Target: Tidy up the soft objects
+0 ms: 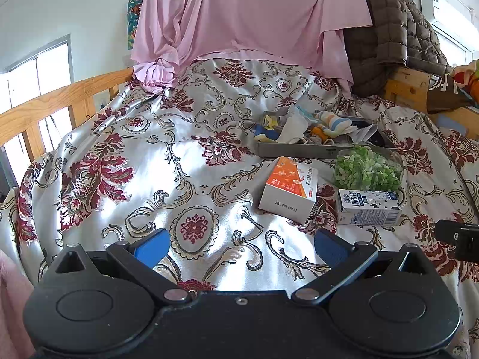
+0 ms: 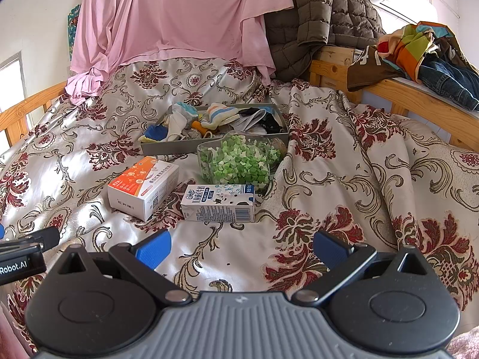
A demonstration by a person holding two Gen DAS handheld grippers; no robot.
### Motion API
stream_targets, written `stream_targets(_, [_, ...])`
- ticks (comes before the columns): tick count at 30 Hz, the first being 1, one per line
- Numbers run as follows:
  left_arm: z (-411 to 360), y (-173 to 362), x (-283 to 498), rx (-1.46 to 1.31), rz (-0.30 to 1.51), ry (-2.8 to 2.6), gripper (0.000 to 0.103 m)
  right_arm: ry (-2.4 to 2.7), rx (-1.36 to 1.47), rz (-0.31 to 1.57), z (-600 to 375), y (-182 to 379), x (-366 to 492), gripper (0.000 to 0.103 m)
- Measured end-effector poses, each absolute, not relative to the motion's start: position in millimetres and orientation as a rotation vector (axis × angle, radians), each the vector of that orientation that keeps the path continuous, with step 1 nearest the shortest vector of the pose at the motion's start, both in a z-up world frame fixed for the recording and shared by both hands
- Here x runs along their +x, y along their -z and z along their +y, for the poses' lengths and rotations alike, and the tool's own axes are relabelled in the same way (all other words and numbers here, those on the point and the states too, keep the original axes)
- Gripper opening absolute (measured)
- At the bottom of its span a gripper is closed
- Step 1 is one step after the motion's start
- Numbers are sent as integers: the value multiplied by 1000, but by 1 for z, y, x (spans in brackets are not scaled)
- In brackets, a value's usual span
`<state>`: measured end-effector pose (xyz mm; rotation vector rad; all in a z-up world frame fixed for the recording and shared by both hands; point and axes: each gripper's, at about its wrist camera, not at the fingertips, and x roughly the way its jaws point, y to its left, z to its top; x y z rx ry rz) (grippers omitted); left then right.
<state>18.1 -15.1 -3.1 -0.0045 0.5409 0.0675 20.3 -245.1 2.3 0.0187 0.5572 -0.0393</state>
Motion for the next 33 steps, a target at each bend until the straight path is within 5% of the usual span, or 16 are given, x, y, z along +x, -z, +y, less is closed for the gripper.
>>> stream_targets(33, [-18, 2, 13, 12, 525, -59, 102, 39, 18, 558, -245, -3, 20, 103])
